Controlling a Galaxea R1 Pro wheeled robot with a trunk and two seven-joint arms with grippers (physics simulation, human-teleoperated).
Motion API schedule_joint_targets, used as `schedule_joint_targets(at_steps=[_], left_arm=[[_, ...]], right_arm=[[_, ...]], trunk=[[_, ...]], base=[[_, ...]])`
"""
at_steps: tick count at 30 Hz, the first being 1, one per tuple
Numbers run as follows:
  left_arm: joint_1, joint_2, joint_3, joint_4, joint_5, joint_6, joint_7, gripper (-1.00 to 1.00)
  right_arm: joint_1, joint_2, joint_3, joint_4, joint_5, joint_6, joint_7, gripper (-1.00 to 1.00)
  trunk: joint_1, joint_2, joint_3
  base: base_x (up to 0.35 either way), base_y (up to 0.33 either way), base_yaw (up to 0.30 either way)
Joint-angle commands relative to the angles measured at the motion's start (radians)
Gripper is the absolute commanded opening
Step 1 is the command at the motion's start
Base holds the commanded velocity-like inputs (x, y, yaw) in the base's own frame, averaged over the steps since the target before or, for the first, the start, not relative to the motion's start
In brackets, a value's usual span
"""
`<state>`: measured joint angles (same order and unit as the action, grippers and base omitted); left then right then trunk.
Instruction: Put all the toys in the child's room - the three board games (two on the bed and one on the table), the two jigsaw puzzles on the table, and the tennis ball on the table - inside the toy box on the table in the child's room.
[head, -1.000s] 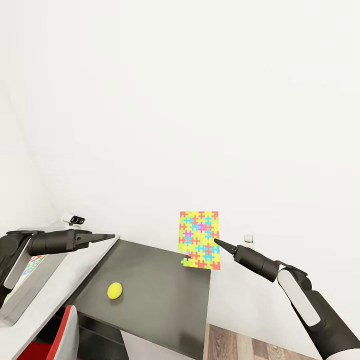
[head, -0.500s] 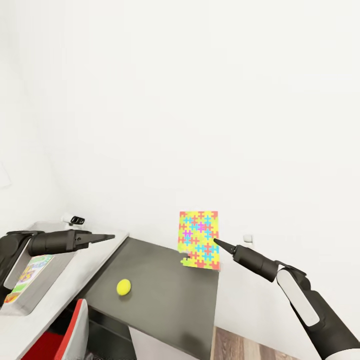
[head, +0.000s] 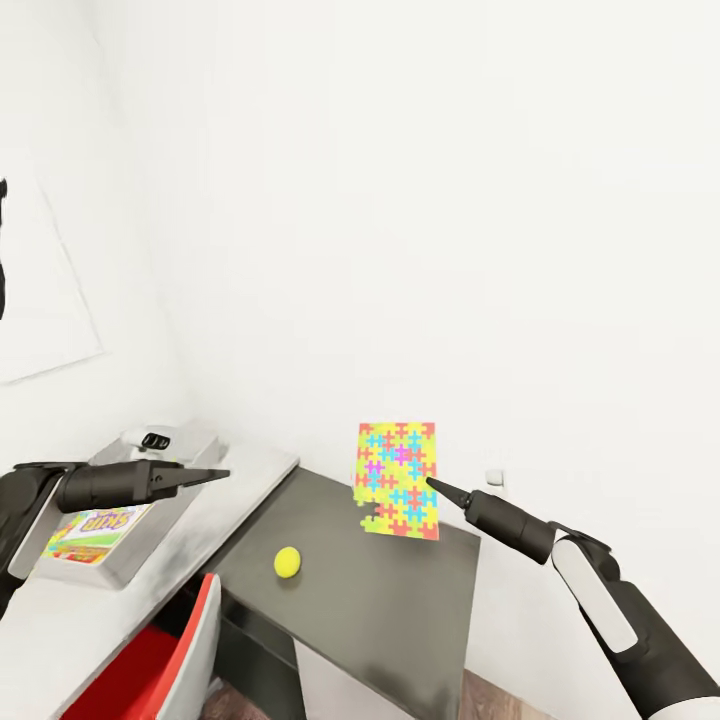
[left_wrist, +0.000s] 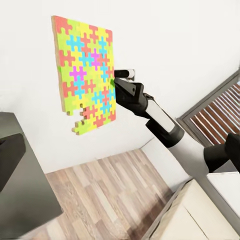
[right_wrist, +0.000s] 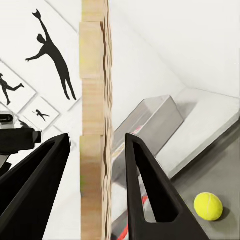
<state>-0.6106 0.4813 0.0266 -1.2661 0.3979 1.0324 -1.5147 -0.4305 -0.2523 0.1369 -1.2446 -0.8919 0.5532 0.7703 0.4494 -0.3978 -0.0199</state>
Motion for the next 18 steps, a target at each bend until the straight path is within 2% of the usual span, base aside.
schedule_joint_targets(at_steps=[1,18], left_arm=[[0.000,0.000,0.000,0.001,0.002,0.010,-0.003,1.00],[0.020,-0.001,0.006,0.010,0.004,0.006,-0.001,1.00]], right_arm=[[-0.001,-0.001,0.001,0.000,-0.010,0.007,-0.002,-1.00],[-0.001,-0.001,0.001,-0.002,-0.010,0.008,-0.002,-1.00]], trunk=[[0.001,-0.002,-0.002],[0.001,-0.002,-0.002]], base=[[0.000,0.000,0.287],[0.000,0.000,0.287]])
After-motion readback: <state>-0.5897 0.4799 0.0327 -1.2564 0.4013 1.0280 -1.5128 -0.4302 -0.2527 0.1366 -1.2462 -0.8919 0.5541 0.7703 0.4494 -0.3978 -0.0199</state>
